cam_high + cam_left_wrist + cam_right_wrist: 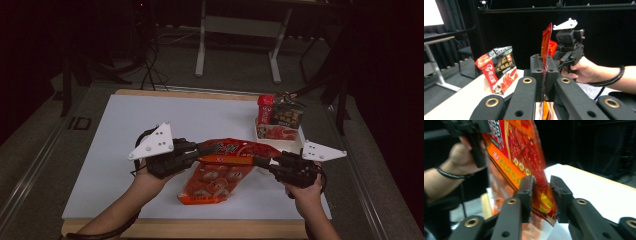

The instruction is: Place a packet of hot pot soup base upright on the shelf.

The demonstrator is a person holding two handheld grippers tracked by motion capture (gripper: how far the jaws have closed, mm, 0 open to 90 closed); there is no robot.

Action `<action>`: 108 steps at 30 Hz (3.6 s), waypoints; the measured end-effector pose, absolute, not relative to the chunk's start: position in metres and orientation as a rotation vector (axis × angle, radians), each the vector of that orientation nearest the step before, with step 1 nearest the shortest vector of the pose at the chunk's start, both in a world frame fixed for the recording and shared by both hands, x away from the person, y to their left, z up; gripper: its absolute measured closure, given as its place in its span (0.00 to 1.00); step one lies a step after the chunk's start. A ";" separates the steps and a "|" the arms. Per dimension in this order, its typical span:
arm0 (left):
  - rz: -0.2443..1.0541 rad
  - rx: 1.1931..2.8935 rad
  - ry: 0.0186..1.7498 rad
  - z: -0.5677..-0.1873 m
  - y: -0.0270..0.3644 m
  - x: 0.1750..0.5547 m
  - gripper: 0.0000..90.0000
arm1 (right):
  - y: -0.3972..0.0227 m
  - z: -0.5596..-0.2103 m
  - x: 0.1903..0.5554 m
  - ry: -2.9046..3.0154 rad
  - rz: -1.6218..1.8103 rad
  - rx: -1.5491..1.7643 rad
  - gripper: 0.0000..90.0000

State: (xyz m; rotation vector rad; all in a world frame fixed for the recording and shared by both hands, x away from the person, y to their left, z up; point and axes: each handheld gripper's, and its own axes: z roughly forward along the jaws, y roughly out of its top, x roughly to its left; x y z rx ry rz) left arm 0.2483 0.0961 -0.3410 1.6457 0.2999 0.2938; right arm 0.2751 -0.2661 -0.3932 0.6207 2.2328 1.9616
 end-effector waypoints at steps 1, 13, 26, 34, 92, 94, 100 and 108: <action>0.288 1.646 0.307 -0.341 0.096 0.248 1.00 | -0.266 -0.393 0.275 2.229 1.964 0.618 0.84; 0.284 1.672 0.382 -0.346 0.110 0.262 1.00 | -0.255 -0.366 0.264 2.215 1.837 0.551 1.00; 0.259 1.633 0.377 -0.343 0.113 0.264 0.89 | -0.252 -0.319 0.267 2.153 1.760 0.542 1.00; 0.276 1.607 0.479 -0.348 0.119 0.268 0.42 | -0.268 -0.298 0.272 2.058 1.791 0.560 1.00; 0.250 1.717 0.820 -0.496 0.183 0.232 0.02 | -0.353 -0.341 0.353 1.964 1.561 0.908 1.00; 0.250 1.718 0.821 -0.497 0.183 0.232 0.02 | -0.354 -0.345 0.354 1.974 1.562 0.917 1.00; 0.243 1.714 0.826 -0.498 0.184 0.232 0.02 | -0.363 -0.375 0.351 2.000 1.573 0.995 1.00; 0.232 1.720 0.835 -0.500 0.182 0.233 0.02 | -0.379 -0.401 0.341 1.949 1.636 1.110 1.00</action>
